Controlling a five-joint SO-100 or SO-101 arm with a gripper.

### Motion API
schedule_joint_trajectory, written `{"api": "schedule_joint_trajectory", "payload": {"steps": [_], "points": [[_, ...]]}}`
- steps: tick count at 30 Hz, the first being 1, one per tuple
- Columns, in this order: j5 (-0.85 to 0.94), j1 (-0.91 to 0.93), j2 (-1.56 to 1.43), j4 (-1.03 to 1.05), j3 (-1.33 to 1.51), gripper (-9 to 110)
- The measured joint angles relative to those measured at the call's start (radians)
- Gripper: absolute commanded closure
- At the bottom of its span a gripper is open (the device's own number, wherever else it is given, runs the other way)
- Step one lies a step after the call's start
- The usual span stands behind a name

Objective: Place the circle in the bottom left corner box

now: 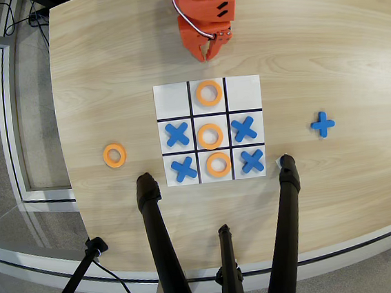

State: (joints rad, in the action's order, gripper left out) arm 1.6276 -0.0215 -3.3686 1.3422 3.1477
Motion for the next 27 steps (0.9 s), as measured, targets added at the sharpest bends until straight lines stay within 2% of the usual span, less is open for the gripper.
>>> {"api": "schedule_joint_trajectory", "payload": {"steps": [27], "points": [[-0.009, -0.025, 0.032, -0.003, 0.0, 101]]}}
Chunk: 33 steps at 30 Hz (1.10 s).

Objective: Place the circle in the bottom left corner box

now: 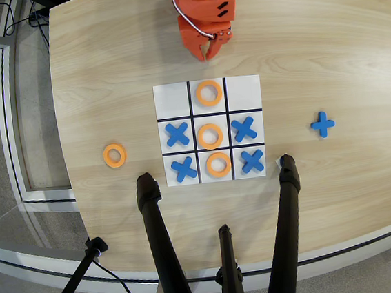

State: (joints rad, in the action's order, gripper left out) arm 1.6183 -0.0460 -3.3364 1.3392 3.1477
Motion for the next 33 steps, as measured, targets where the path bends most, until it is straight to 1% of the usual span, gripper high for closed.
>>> {"api": "schedule_joint_trajectory", "payload": {"steps": [2, 10, 12, 15, 18, 23, 26, 29, 33], "points": [[0.006, -0.023, 0.029, -0.012, 0.0, 101], [0.04, 0.037, 0.078, -0.023, -0.009, 101], [0.037, 0.034, 0.12, 0.014, -0.072, 101], [0.037, 0.075, 0.224, 0.103, -0.238, 101], [-0.002, 0.101, 0.388, 0.143, -0.465, 101], [-0.058, 0.235, 0.767, 0.133, -0.933, 101], [-0.087, 0.325, 1.031, 0.049, -1.164, 101], [-0.112, 0.408, 1.273, -0.077, -1.316, 97], [-0.118, 0.506, 1.595, -0.233, -1.494, 97]]}}
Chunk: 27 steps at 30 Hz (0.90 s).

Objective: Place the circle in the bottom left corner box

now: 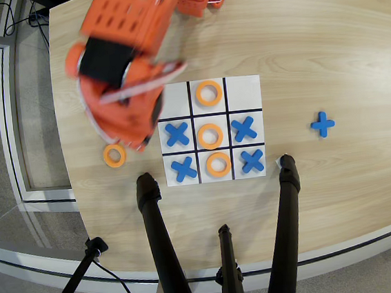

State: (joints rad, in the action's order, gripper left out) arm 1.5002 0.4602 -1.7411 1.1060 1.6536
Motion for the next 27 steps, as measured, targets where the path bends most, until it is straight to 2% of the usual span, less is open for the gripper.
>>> {"api": "schedule_joint_trajectory", "payload": {"steps": [8, 11, 15, 27], "points": [[0.038, 0.143, 0.506, -0.152, -0.36, 79], [0.058, 0.161, 0.614, -0.192, -0.426, 77], [0.066, 0.155, 0.689, -0.224, -0.474, 70], [0.038, 0.098, 0.718, -0.239, -0.505, 70]]}}
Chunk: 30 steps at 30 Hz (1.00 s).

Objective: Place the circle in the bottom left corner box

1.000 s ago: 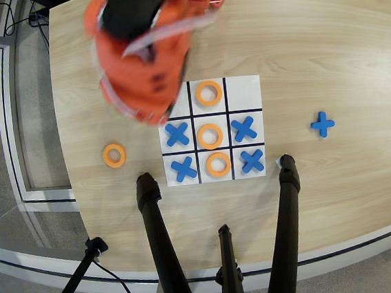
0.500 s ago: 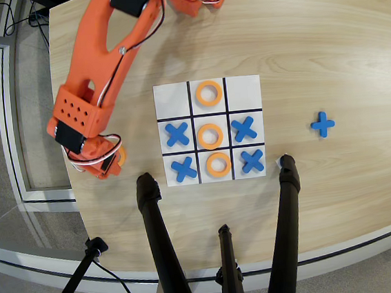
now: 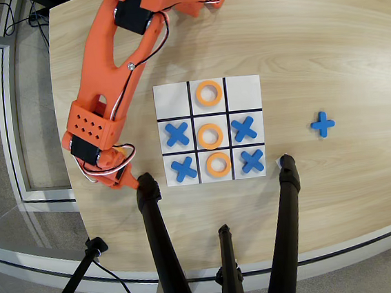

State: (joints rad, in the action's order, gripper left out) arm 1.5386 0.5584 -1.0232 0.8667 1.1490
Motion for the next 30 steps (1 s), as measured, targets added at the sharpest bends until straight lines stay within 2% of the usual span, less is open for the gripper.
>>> {"api": "schedule_joint_trajectory", "payload": {"steps": [30], "points": [[-0.028, -0.008, 0.112, 0.0, 0.038, 70]]}}
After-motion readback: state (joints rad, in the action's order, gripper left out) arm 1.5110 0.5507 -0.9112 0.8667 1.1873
